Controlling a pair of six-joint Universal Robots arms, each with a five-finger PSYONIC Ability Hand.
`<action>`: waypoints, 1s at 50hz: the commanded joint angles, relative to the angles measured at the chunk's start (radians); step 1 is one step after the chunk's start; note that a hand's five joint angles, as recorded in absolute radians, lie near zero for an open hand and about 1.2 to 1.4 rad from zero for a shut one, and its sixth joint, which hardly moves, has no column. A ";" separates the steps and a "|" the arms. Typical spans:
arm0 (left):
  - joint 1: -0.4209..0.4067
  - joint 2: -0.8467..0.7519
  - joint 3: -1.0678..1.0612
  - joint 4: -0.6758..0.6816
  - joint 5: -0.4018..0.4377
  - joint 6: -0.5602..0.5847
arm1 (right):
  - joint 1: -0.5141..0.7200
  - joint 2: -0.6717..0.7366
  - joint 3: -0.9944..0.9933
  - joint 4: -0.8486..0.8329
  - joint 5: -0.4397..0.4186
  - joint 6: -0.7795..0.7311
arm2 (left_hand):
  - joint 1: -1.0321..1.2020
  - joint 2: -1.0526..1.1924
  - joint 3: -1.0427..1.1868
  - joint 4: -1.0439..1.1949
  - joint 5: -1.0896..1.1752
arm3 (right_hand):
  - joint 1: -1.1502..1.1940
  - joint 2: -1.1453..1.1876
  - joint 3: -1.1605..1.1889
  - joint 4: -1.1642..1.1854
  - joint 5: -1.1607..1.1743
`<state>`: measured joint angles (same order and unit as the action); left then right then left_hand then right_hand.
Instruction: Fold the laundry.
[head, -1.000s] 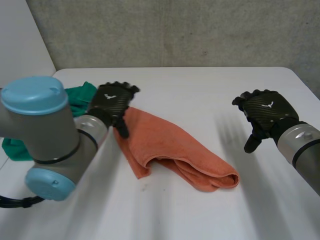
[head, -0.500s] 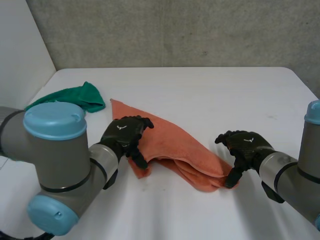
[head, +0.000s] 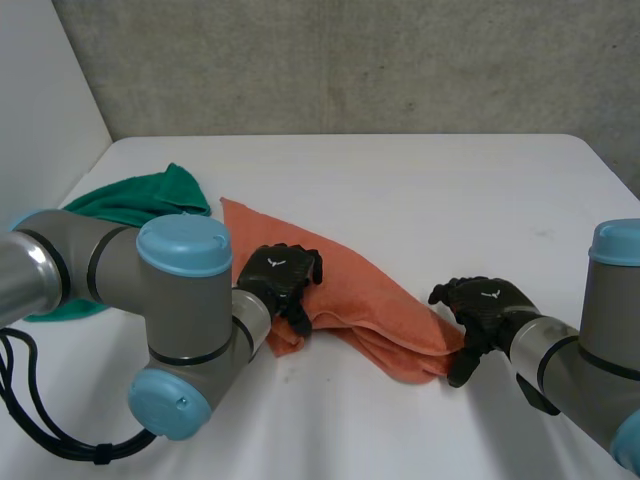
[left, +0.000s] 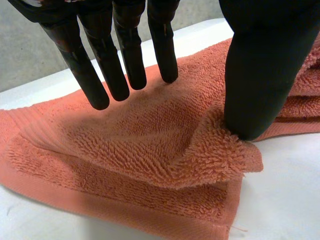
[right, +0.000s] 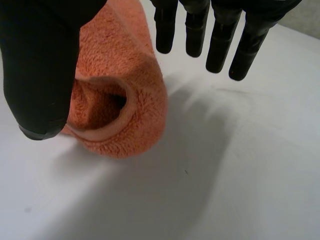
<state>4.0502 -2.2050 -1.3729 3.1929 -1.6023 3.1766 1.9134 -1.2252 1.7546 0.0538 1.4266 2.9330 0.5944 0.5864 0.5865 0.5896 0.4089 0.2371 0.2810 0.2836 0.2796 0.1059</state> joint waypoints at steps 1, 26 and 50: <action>-0.011 0.017 0.000 -0.027 -0.001 0.002 | 0.000 0.041 -0.013 -0.031 0.000 0.000 | 0.045 0.053 0.053 0.050 0.056 | 0.334 0.290 0.288 0.292 0.291; -0.020 -0.035 0.029 -0.011 -0.126 0.028 | -0.011 -0.030 -0.007 -0.045 -0.017 -0.009 | 0.179 0.187 0.187 0.184 0.190 | 1.159 1.115 1.113 1.117 1.116; 0.007 0.522 0.093 -0.036 -0.007 0.217 | -0.002 -0.306 -0.516 0.228 0.020 -0.325 | 0.802 0.810 0.810 0.807 0.813 | 1.159 1.115 1.113 1.117 1.116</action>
<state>4.0436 -1.7831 -1.3199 3.1776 -1.7058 3.3848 1.9057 -1.4908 1.4345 0.1246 1.4527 2.6215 1.1404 1.1913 1.1856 1.1939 0.9570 0.9572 1.1612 1.1777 1.1830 0.9898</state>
